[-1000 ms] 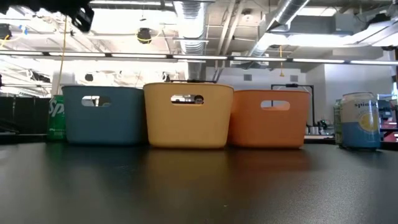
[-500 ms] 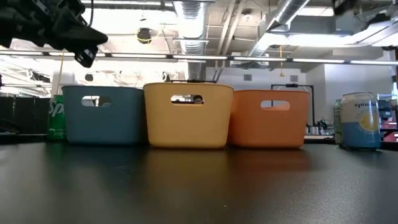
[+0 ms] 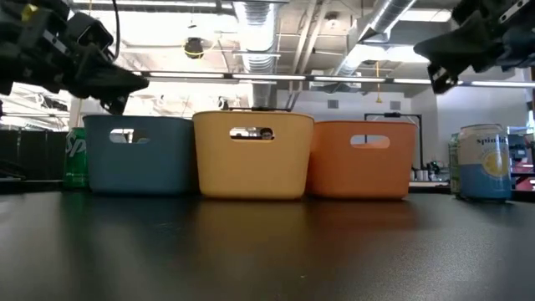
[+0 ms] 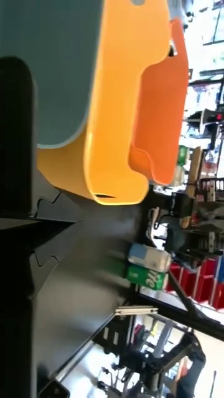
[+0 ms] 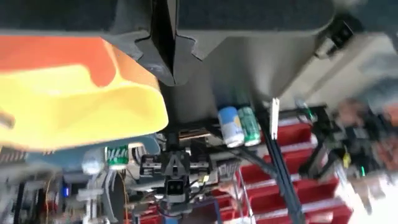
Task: Sort soda cans
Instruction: Put the blue/white soda can into the blue bin
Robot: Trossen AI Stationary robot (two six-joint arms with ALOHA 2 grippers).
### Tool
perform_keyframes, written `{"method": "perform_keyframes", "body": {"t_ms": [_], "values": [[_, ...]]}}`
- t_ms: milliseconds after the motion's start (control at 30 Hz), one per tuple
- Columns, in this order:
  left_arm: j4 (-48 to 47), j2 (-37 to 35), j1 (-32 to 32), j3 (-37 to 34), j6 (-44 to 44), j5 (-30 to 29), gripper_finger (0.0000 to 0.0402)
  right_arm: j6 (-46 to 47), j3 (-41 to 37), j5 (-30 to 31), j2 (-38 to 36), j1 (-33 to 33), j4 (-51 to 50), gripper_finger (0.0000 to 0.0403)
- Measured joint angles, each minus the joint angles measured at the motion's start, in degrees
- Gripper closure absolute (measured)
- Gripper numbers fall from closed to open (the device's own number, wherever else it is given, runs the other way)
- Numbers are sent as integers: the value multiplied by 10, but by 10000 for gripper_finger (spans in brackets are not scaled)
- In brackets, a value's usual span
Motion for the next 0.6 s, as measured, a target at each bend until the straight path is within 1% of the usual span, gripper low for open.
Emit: {"method": "perform_keyframes", "body": {"t_ms": [67, 133, 333, 433, 500, 600], "values": [[-5, 0, 0, -7, -10, 0, 401, 42, -8, 1, 0, 1, 10, 376], [-8, 1, 0, -10, -18, 0, 401, 46, -11, 1, 0, 0, 10, 373], [8, 1, 0, -14, -18, -18, 401, 21, -11, 1, 0, 0, 26, 372], [17, 1, 0, -14, -39, -22, 401, 22, -11, 13, 0, 0, 30, 371], [23, 1, 0, -14, -55, -41, 401, 25, -11, 24, 0, 2, 32, 370], [57, 1, 0, -14, -80, -61, 401, 1, -11, 27, 0, 14, 69, 369]]}}
